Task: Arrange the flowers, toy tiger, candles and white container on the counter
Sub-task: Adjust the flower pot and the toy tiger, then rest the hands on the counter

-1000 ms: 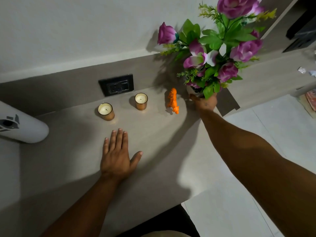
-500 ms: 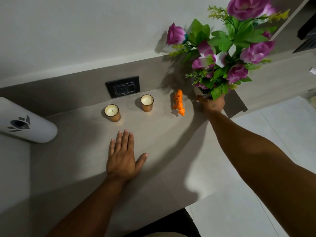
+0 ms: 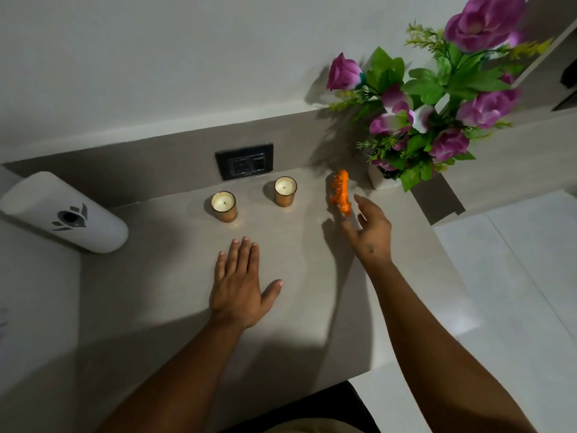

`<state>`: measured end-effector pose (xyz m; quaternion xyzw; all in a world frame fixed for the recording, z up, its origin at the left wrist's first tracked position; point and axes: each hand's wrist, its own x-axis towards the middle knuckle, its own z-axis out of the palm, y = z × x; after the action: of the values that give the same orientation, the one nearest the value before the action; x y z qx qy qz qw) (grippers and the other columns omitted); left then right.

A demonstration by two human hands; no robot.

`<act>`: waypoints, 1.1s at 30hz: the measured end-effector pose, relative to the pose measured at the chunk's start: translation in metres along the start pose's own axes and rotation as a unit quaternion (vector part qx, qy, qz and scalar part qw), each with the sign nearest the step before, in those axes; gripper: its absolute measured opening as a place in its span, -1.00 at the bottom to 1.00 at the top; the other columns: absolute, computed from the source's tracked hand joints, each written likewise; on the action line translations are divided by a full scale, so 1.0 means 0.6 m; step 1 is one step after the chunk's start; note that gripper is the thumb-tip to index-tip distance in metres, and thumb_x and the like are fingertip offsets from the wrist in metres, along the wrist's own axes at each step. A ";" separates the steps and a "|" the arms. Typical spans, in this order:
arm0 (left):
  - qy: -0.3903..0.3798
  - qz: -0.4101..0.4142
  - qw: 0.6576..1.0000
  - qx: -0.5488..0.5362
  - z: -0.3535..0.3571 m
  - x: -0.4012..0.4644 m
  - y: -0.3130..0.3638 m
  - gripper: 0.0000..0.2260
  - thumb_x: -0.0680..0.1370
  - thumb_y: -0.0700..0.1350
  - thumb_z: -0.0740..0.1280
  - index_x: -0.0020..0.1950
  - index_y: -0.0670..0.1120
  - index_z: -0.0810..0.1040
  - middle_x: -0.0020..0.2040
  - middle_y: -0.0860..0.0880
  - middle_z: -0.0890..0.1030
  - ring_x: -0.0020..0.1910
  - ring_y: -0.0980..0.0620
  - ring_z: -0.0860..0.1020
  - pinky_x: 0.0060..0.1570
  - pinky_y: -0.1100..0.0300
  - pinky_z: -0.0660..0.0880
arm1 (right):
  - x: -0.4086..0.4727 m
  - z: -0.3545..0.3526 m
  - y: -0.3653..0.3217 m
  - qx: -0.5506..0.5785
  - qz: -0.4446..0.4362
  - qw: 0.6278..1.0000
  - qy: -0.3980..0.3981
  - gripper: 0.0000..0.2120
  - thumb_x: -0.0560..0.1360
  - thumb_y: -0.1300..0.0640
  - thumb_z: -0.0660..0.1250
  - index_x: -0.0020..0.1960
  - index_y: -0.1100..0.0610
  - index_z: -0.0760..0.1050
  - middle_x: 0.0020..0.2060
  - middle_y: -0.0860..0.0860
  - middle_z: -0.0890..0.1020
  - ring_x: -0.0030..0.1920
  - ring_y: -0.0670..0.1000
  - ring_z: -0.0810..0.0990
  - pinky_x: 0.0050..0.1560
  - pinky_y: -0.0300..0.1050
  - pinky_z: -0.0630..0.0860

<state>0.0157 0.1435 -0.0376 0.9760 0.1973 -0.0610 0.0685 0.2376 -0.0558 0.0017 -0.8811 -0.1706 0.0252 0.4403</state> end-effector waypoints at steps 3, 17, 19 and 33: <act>-0.006 0.000 1.000 0.005 -0.002 0.000 0.002 -0.13 0.55 0.50 -0.15 0.65 -0.09 -0.03 0.66 -0.12 -0.01 0.64 -0.14 -0.11 0.58 -0.20 -0.01 | 0.029 -0.003 -0.017 0.001 0.002 1.000 -0.012 -0.58 0.49 -0.03 0.46 0.32 0.01 0.59 0.07 -0.15 0.64 0.05 -0.16 0.60 0.11 -0.26 0.53; -0.018 0.004 1.000 0.015 -0.008 0.000 0.003 -0.10 0.52 0.51 -0.24 0.65 -0.08 -0.11 0.67 -0.11 -0.10 0.63 -0.14 -0.19 0.59 -0.18 -0.09 | 0.051 0.016 -0.033 -0.086 0.056 0.995 -0.019 -0.79 0.53 -0.01 0.43 0.13 -0.02 0.69 -0.12 0.02 0.71 -0.12 0.03 0.64 -0.07 -0.14 0.51; -0.016 0.004 1.000 0.015 -0.009 0.001 0.004 -0.10 0.52 0.51 -0.24 0.65 -0.08 -0.11 0.67 -0.12 -0.09 0.63 -0.14 -0.18 0.59 -0.18 -0.09 | 0.051 0.017 -0.030 -0.073 0.063 0.995 -0.018 -0.76 0.51 -0.02 0.45 0.15 -0.01 0.68 -0.05 0.03 0.71 -0.04 0.05 0.65 -0.03 -0.16 0.51; -0.015 -0.086 0.996 -0.009 0.005 -0.028 0.003 -0.18 0.55 0.47 -0.24 0.65 -0.03 -0.18 0.66 -0.12 -0.16 0.62 -0.18 -0.24 0.56 -0.24 -0.19 | -0.230 0.114 -0.034 -0.279 -0.094 0.942 -0.162 -0.26 0.62 -0.36 -0.08 0.62 0.10 0.10 0.62 0.12 0.09 0.62 0.15 -0.05 0.58 0.15 -0.05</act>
<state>0.0008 0.1350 -0.0377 0.9537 0.2803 -0.0798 0.0746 0.0884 -0.0363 -0.0387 -0.9326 -0.3216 0.0779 0.1440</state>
